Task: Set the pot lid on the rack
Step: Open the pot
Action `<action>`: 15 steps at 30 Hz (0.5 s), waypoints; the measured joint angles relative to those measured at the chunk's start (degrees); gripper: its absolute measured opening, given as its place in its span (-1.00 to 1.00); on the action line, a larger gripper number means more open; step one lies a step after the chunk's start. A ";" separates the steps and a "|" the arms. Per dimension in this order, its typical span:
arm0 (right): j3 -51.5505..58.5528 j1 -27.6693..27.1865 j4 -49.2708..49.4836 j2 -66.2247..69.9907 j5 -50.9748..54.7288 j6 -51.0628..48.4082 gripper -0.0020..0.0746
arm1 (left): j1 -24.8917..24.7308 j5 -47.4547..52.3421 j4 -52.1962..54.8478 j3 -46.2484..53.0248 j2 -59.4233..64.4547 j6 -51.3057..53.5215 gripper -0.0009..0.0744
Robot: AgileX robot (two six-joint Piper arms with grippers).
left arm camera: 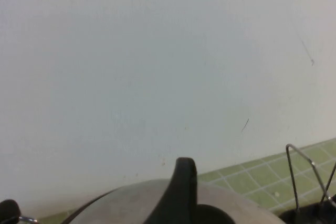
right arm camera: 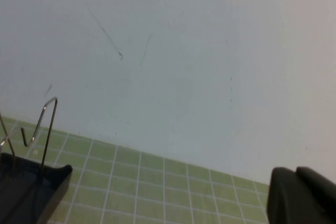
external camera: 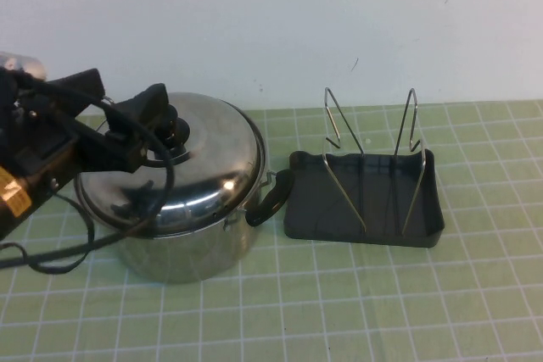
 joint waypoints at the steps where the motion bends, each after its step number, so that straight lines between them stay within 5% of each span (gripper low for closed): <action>1: 0.00 0.00 0.00 0.00 0.41 0.00 -0.95 | 0.00 -0.14 0.37 -0.99 2.00 -0.27 0.75; 15: 0.00 0.00 0.55 0.00 1.05 -0.20 -0.95 | -0.33 1.74 0.71 -6.75 19.04 0.81 0.57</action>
